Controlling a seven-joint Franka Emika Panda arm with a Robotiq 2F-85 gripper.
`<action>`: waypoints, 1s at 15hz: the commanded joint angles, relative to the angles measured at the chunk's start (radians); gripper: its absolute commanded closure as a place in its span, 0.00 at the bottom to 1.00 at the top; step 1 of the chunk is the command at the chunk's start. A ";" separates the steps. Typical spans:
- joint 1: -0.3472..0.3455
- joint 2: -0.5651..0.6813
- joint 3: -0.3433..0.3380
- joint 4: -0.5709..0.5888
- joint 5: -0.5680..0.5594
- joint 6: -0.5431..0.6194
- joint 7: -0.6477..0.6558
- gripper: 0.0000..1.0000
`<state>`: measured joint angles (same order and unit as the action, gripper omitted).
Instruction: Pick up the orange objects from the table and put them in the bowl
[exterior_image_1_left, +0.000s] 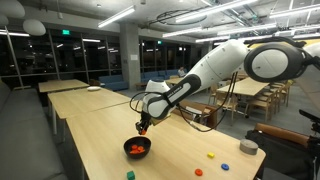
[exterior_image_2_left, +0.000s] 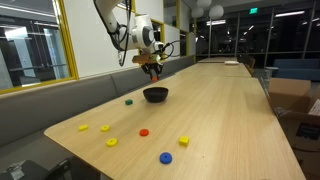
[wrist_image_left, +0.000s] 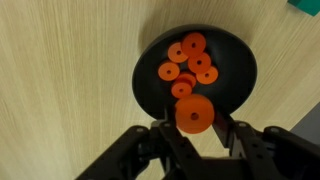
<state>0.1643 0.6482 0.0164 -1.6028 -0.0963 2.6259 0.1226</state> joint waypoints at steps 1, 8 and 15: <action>-0.046 0.123 0.051 0.203 0.058 -0.103 -0.079 0.75; -0.082 0.203 0.086 0.354 0.136 -0.329 -0.114 0.05; -0.051 0.087 0.053 0.243 0.123 -0.464 -0.028 0.00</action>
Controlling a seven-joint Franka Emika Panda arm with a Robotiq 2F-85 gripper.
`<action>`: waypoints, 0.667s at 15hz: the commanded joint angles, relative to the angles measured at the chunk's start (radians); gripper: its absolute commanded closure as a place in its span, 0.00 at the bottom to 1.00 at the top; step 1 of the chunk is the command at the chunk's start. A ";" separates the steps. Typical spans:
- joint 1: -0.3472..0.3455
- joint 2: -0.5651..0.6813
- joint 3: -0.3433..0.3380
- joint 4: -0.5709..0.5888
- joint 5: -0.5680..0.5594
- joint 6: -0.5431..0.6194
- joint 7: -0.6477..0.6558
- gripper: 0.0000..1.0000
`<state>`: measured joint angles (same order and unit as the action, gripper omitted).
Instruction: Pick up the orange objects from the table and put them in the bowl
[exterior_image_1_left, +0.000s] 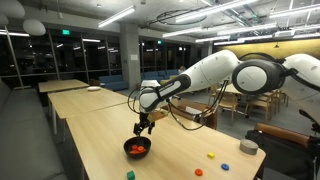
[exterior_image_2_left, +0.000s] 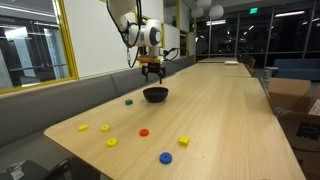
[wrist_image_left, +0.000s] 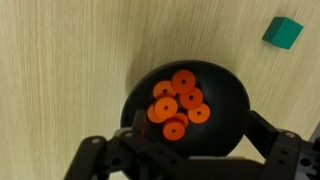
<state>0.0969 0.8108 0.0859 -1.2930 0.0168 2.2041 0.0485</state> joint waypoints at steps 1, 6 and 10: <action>0.017 -0.099 -0.016 -0.097 0.013 -0.053 0.060 0.00; 0.021 -0.254 -0.024 -0.342 0.030 -0.056 0.174 0.00; 0.009 -0.358 -0.035 -0.549 0.085 -0.006 0.286 0.00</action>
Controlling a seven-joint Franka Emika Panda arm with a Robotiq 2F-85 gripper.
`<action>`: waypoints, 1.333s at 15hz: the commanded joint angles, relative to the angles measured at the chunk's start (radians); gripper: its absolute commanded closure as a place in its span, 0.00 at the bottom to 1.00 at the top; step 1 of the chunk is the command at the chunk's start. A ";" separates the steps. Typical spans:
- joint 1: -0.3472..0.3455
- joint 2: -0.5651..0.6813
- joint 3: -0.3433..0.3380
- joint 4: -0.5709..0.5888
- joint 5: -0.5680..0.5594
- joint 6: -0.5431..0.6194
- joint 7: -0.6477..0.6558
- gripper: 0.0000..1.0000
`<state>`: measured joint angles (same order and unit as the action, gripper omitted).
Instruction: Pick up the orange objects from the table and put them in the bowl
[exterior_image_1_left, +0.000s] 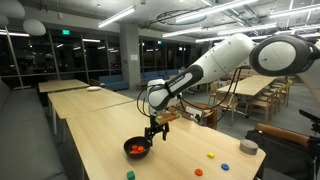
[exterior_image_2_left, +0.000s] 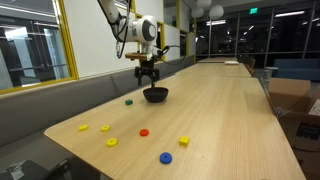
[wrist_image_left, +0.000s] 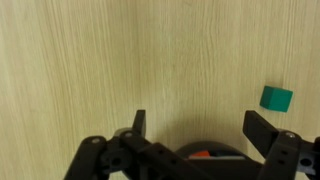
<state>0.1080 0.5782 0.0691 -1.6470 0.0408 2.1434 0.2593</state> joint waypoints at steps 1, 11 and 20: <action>-0.004 -0.151 -0.026 -0.249 0.082 0.076 0.106 0.00; -0.018 -0.292 -0.041 -0.719 0.372 0.553 0.255 0.00; 0.150 -0.313 -0.195 -0.873 0.215 0.705 0.735 0.00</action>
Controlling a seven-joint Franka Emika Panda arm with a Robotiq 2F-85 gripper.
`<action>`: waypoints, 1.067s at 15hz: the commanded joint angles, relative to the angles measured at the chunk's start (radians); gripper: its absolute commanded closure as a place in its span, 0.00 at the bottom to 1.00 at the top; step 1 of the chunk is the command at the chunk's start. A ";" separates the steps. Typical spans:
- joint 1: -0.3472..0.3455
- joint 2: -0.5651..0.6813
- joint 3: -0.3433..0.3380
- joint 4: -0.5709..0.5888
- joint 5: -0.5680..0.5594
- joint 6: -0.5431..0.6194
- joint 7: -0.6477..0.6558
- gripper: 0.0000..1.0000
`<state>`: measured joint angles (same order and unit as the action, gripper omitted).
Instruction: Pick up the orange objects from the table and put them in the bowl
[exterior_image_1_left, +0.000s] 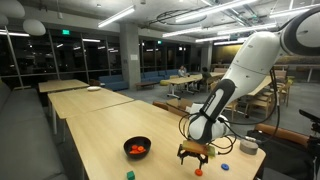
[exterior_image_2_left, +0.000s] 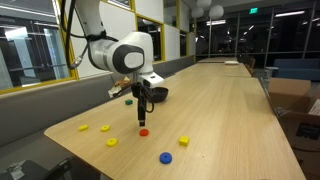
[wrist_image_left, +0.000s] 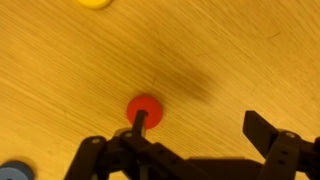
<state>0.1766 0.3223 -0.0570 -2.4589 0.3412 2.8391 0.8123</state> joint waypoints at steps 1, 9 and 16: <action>0.104 -0.062 -0.088 -0.067 -0.121 0.000 0.249 0.00; 0.094 -0.072 -0.058 -0.104 -0.192 0.017 0.459 0.00; -0.001 -0.061 0.012 -0.128 -0.116 0.067 0.395 0.00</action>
<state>0.2208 0.2954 -0.0841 -2.5512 0.1879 2.8717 1.2400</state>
